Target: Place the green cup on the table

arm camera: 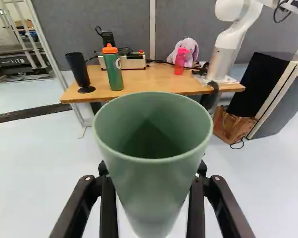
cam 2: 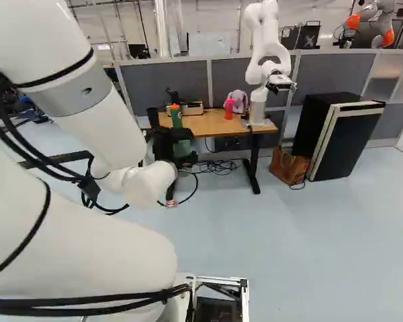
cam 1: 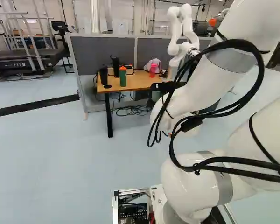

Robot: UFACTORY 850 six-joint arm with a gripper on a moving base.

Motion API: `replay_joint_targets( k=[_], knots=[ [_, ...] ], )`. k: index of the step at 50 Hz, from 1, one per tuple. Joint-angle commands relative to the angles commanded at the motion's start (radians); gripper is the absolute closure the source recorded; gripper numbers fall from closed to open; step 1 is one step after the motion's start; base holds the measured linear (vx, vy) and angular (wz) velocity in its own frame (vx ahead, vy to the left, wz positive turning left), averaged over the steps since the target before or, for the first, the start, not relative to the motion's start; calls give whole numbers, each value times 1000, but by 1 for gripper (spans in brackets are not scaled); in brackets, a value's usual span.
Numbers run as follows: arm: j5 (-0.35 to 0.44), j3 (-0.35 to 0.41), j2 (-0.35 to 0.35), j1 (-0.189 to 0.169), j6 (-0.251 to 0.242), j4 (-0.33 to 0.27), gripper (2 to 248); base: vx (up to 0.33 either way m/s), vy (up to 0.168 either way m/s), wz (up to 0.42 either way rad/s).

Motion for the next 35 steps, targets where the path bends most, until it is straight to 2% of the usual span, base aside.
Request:
replay_joint_targets(
  k=[35],
  knots=[
    [0, 0, 0, 0, 0, 0, 128, 390, 7, -19]
  ],
)
